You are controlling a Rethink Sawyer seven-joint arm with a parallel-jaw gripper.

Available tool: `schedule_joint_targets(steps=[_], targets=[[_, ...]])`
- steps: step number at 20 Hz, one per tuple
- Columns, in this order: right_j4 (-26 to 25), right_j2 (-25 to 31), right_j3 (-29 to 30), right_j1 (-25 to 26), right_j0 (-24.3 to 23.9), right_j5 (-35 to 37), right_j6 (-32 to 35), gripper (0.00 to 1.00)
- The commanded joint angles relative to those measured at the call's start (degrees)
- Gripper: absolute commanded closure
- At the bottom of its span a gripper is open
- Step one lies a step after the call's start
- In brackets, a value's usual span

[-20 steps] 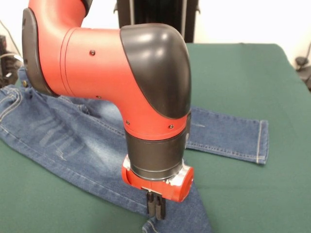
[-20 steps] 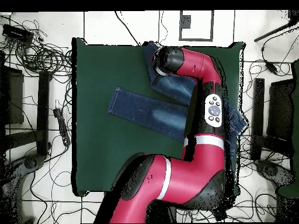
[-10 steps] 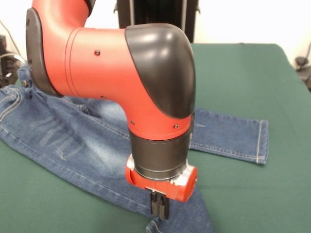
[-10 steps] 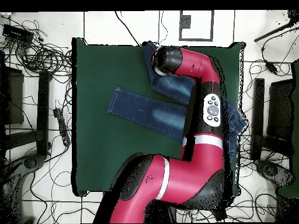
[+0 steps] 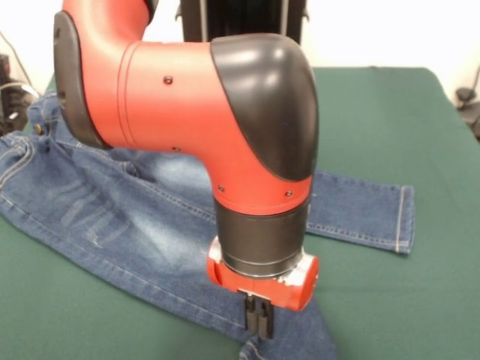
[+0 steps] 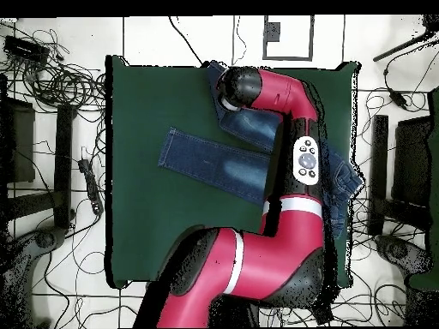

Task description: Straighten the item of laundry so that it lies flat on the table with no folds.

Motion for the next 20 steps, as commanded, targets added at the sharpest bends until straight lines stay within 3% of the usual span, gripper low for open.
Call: schedule_joint_targets(steps=[1, 20], targets=[[1.0, 3.2, 6.1, 0.0, 3.4, 8.5, -0.1, 1.00], [2.8, 2.1, 8.5, -1.0, 4.6, 9.3, 5.7, 1.00]])
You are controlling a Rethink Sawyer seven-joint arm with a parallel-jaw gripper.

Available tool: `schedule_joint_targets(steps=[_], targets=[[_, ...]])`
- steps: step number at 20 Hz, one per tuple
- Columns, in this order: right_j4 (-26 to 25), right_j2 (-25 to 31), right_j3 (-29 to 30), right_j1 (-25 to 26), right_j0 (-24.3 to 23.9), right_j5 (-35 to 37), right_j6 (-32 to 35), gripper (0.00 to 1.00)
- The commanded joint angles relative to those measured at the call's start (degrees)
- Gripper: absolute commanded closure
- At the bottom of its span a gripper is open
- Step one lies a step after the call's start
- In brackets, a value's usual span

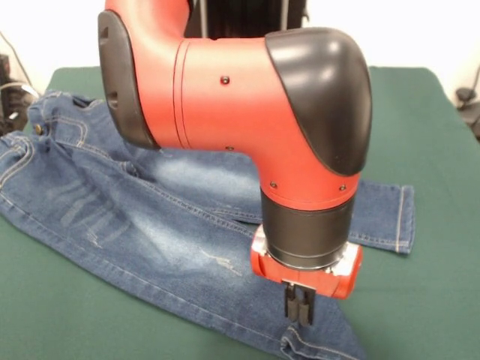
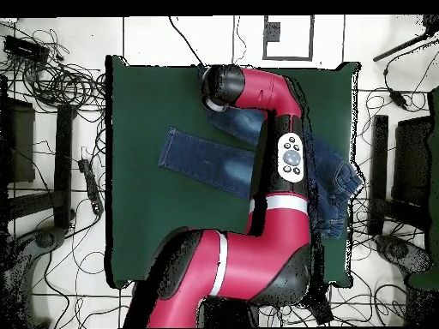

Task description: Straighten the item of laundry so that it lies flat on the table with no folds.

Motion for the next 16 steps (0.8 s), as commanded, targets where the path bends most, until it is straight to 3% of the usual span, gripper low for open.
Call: schedule_joint_targets(steps=[1, 6, 16], targets=[[2.1, 2.1, 8.5, -0.7, 2.1, 5.9, 5.8, 1.00], [2.5, 1.7, 9.2, -0.9, 2.3, 5.4, 7.0, 1.00], [5.3, 1.0, 7.6, -0.4, 3.2, 12.1, 11.7, 1.00]])
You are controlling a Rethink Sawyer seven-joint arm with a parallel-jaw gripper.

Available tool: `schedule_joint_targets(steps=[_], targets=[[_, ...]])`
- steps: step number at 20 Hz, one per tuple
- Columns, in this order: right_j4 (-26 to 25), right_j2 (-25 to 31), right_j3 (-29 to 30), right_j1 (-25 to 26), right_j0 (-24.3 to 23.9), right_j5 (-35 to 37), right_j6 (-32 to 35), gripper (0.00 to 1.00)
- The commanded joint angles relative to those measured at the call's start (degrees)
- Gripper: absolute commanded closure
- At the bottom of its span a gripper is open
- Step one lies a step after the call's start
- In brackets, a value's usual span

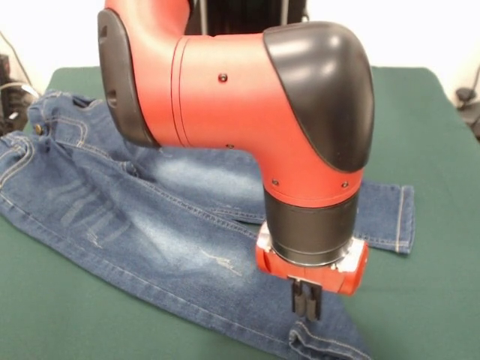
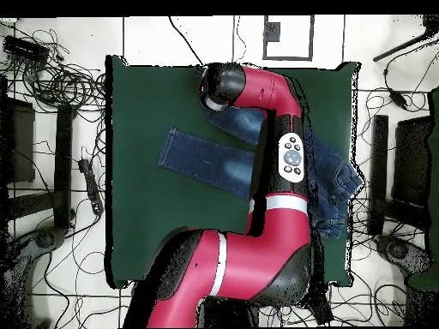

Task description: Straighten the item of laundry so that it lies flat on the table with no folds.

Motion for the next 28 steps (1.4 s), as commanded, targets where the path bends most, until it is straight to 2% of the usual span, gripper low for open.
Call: schedule_joint_targets(steps=[1, 7, 17, 28], targets=[[3.4, 1.1, 7.5, -0.3, 3.2, 10.6, 12.1, 1.00], [5.0, 0.7, 7.7, -0.3, 3.6, 13.2, 13.7, 1.00], [6.9, 0.5, 9.4, -0.3, 3.8, 11.8, 15.1, 1.00], [9.1, 0.9, 5.9, 2.1, 4.1, 13.3, 15.5, 1.00]])
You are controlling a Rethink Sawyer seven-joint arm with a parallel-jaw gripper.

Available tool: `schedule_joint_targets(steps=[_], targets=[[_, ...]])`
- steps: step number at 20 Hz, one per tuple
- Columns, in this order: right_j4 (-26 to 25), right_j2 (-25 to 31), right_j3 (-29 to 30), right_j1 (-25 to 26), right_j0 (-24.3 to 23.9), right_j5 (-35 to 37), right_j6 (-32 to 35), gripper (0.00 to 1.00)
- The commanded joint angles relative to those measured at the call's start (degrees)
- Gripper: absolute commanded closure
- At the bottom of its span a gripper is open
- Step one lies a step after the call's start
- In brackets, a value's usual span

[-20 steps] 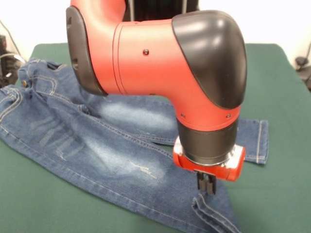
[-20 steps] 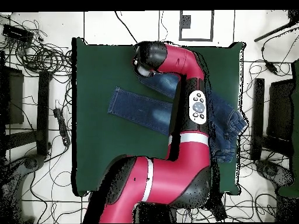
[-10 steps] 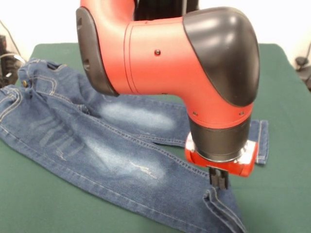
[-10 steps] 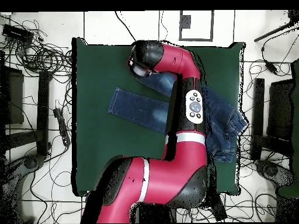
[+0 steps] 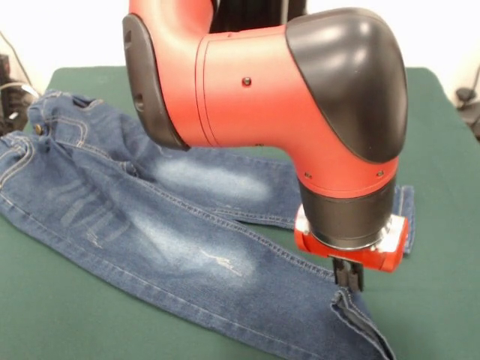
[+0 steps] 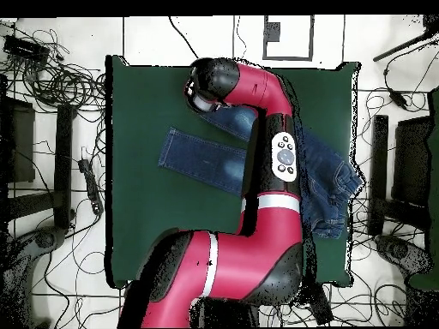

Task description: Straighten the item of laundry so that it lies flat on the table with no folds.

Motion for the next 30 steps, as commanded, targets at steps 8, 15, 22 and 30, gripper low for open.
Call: schedule_joint_targets(steps=[8, 15, 22, 30], targets=[[4.5, 1.4, 4.2, 3.2, 2.8, 7.2, 16.1, 1.00], [5.8, 1.6, 3.5, 3.5, 3.1, 7.9, 16.8, 1.00], [7.8, 1.3, 6.1, 2.1, 3.3, 6.8, 18.3, 1.00], [8.0, 1.0, 4.9, 2.7, 3.0, 8.8, 14.8, 0.00]])
